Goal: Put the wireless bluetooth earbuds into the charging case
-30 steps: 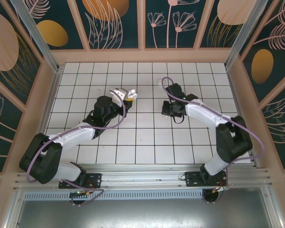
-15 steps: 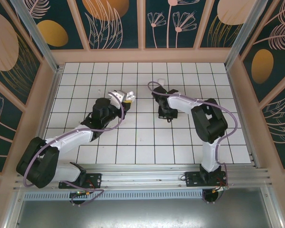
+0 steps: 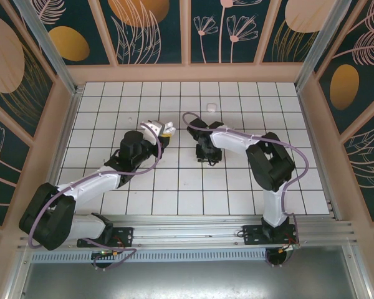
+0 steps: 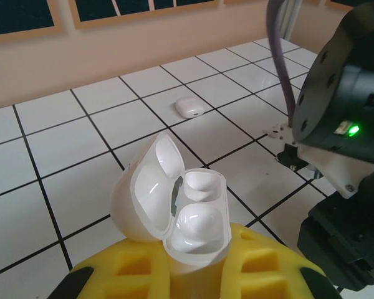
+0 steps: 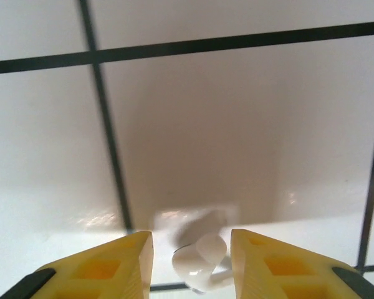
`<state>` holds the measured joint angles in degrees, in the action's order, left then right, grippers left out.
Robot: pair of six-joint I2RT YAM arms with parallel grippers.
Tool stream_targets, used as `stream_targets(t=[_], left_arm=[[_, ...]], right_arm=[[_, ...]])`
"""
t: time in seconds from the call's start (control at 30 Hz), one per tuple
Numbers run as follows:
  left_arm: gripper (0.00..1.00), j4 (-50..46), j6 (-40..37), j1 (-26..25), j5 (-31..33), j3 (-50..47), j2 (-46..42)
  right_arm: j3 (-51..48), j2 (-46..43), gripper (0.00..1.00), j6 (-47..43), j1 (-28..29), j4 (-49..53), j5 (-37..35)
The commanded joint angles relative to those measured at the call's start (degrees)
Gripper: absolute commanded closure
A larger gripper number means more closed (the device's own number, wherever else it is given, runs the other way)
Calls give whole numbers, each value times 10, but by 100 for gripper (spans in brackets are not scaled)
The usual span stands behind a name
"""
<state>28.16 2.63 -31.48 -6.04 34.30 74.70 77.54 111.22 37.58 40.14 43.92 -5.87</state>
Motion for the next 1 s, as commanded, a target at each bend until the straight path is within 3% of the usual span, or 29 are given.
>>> stream_targets(t=[0.0, 0.1, 0.23, 0.43, 0.97], left_arm=[[100, 0, -9, 1, 2, -6, -18], [100, -4, -8, 1, -5, -6, -21], [100, -7, -7, 1, -16, -6, -21], [100, -7, -3, 1, -27, -5, -17], [100, -16, 4, 2, -35, -11, -32]], right_arm=[[18, -45, 62, 12, -8, 4, 22], [-2, -74, 61, -4, -30, -10, 47], [-57, -119, 61, -88, -67, -77, 135], [-131, -131, 70, -154, -115, -117, 153], [-224, -114, 85, -86, -91, -194, 208]])
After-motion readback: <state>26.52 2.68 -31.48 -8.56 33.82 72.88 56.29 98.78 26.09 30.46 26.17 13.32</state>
